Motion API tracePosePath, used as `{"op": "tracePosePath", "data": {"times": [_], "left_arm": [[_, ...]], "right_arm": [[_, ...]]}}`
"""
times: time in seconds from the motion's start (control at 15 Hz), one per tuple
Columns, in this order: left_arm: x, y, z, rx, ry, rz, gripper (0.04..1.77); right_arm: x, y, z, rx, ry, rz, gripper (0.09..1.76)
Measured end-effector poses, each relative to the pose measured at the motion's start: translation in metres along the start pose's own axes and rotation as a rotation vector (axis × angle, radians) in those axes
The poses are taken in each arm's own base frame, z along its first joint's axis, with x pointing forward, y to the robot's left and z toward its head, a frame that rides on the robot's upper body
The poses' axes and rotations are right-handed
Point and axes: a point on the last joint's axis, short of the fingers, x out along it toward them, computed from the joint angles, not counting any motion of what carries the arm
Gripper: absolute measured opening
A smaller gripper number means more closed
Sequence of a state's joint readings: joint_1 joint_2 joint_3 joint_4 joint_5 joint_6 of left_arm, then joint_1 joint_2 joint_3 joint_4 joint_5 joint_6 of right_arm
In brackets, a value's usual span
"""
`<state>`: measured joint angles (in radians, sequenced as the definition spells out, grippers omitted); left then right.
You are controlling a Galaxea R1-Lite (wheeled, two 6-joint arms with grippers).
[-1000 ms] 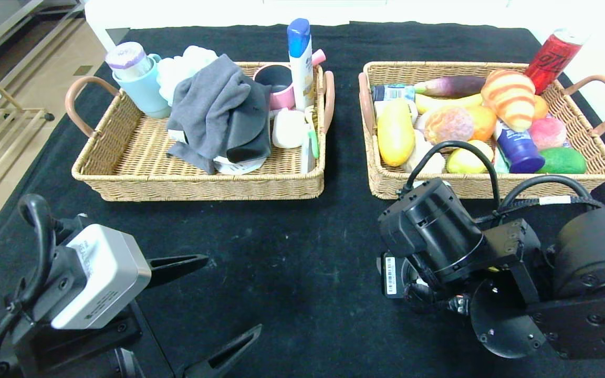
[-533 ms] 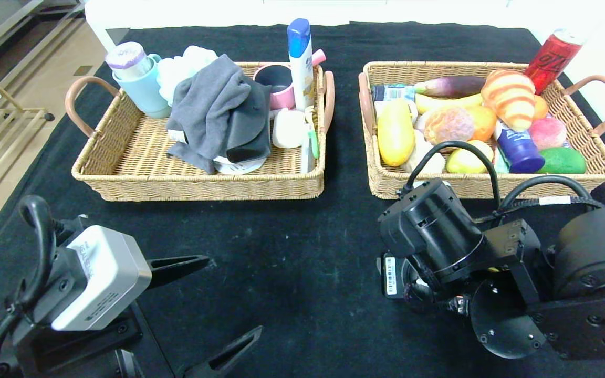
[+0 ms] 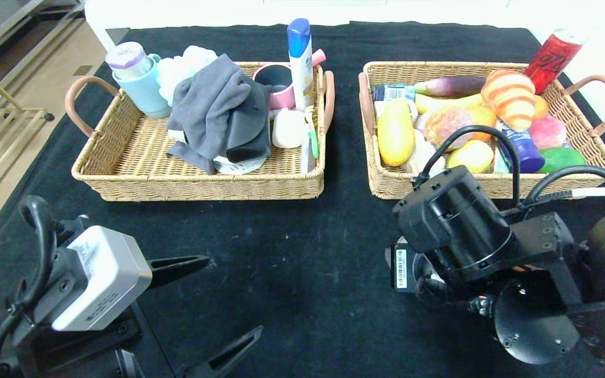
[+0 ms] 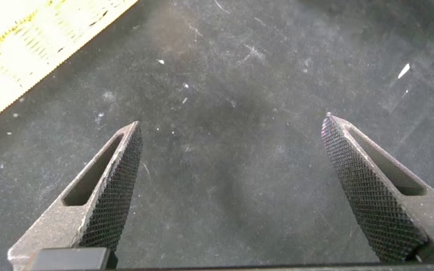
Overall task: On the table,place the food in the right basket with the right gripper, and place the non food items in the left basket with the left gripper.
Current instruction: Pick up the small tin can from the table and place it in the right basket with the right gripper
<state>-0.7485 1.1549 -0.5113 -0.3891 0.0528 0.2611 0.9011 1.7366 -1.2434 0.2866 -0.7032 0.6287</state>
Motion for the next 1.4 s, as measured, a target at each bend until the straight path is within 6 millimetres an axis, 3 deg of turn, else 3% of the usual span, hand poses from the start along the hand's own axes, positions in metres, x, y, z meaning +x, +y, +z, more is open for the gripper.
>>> {"op": "tracePosePath", "data": {"times": [0.8,1.2,1.4], "left_arm": [[-0.008,0.002,0.005,-0.001,-0.040,0.009,1.72],[-0.014,0.003,0.008,0.011,-0.065,0.016,1.72],[-0.016,0.003,0.009,0.013,-0.072,0.018,1.72]], "right_arm": [[-0.043,-0.072,0.060,0.030,-0.167,-0.014,1.16],[-0.050,-0.098,0.101,0.028,-0.358,-0.080,1.15],[-0.046,-0.106,0.113,0.010,-0.420,-0.120,1.15]]}}
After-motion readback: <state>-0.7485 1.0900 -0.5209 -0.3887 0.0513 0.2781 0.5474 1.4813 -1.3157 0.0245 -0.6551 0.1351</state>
